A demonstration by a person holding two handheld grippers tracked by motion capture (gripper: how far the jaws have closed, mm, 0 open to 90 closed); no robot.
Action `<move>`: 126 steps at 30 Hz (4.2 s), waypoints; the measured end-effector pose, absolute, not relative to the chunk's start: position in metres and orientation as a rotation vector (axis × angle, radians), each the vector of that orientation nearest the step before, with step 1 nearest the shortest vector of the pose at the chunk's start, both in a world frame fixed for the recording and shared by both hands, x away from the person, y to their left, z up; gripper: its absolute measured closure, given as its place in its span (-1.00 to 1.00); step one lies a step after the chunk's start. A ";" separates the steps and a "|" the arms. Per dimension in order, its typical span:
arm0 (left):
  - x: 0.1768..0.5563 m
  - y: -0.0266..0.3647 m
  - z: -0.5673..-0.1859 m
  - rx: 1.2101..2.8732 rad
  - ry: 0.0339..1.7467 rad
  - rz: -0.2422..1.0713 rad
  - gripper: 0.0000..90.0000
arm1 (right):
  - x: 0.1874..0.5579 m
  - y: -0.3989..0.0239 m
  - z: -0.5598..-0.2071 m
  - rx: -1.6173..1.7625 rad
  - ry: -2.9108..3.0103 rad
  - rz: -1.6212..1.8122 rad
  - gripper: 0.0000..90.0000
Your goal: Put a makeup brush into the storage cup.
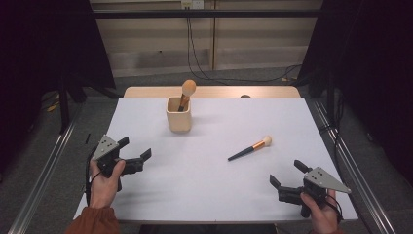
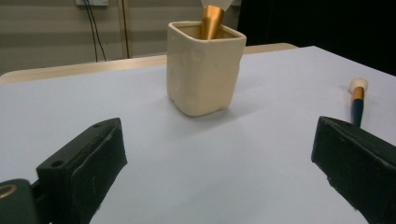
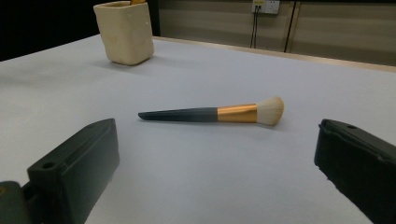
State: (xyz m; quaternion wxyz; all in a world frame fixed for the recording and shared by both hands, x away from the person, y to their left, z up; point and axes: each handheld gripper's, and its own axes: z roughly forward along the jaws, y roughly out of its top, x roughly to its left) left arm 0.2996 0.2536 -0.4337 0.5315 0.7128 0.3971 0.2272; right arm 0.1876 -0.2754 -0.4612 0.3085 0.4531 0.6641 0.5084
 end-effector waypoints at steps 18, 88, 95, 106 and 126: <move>0.264 0.266 -0.439 1.703 0.916 0.523 -0.94 | 0.188 -0.274 -0.462 1.204 1.755 1.326 -1.00; 0.242 0.267 -0.452 1.701 0.895 0.516 -0.93 | 0.278 -0.289 -0.435 1.207 1.742 1.356 -0.97; 0.240 0.267 -0.452 1.695 0.903 0.515 -0.93 | 0.295 -0.281 -0.429 1.217 1.765 1.380 -0.97; 0.241 0.266 -0.452 1.699 0.897 0.509 -0.93 | 0.321 -0.273 -0.425 1.201 1.846 1.302 -0.96; 0.243 0.267 -0.453 1.704 0.906 0.514 -0.92 | 0.344 -0.287 -0.409 1.232 2.287 1.056 -0.95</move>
